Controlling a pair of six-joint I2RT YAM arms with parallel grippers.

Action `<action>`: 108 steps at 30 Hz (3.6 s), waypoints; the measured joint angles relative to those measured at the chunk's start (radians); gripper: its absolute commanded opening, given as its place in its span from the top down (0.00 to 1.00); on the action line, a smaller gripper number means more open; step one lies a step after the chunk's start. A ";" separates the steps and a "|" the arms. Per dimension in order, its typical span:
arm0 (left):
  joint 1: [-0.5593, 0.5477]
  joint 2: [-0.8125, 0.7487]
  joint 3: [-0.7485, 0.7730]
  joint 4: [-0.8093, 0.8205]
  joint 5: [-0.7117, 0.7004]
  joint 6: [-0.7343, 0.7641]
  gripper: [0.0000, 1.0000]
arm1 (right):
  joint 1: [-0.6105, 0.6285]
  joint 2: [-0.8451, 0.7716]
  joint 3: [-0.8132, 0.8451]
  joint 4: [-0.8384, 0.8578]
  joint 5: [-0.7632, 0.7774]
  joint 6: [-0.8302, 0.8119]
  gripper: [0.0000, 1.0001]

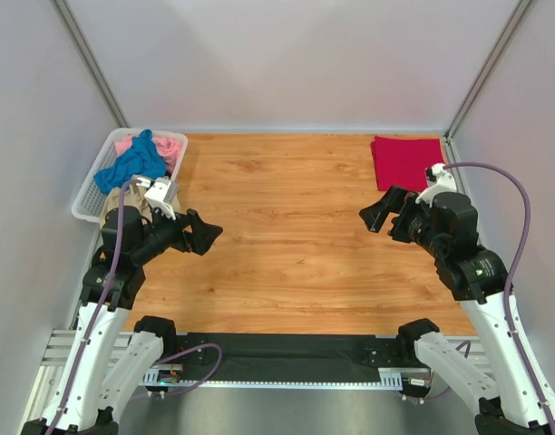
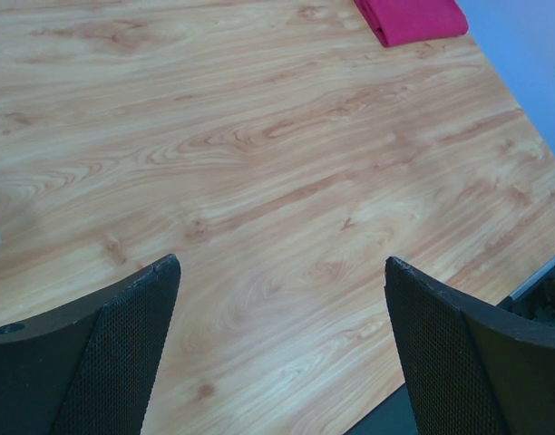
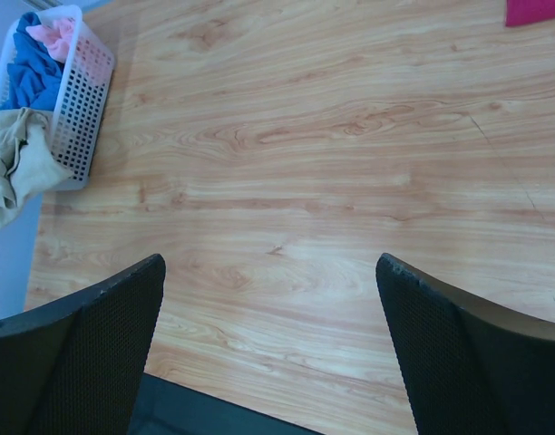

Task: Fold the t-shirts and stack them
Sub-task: Grab the tshirt from the pile, then move the tshirt to the center of the board

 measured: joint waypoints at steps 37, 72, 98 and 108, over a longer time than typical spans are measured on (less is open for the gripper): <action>0.359 0.978 0.568 -0.340 -0.617 -0.145 1.00 | 0.000 -0.076 -0.111 0.152 -0.185 0.048 0.00; -0.068 0.402 -0.071 -0.077 -0.058 -0.354 0.45 | 0.001 0.015 -0.214 0.088 -0.121 0.031 0.22; -0.443 0.780 -0.097 0.222 -0.153 -0.286 0.44 | 0.286 0.315 -0.480 0.177 0.018 0.211 0.30; -0.467 0.796 -0.095 0.246 -0.196 -0.304 1.00 | 0.278 0.147 -0.483 0.024 0.288 0.335 0.26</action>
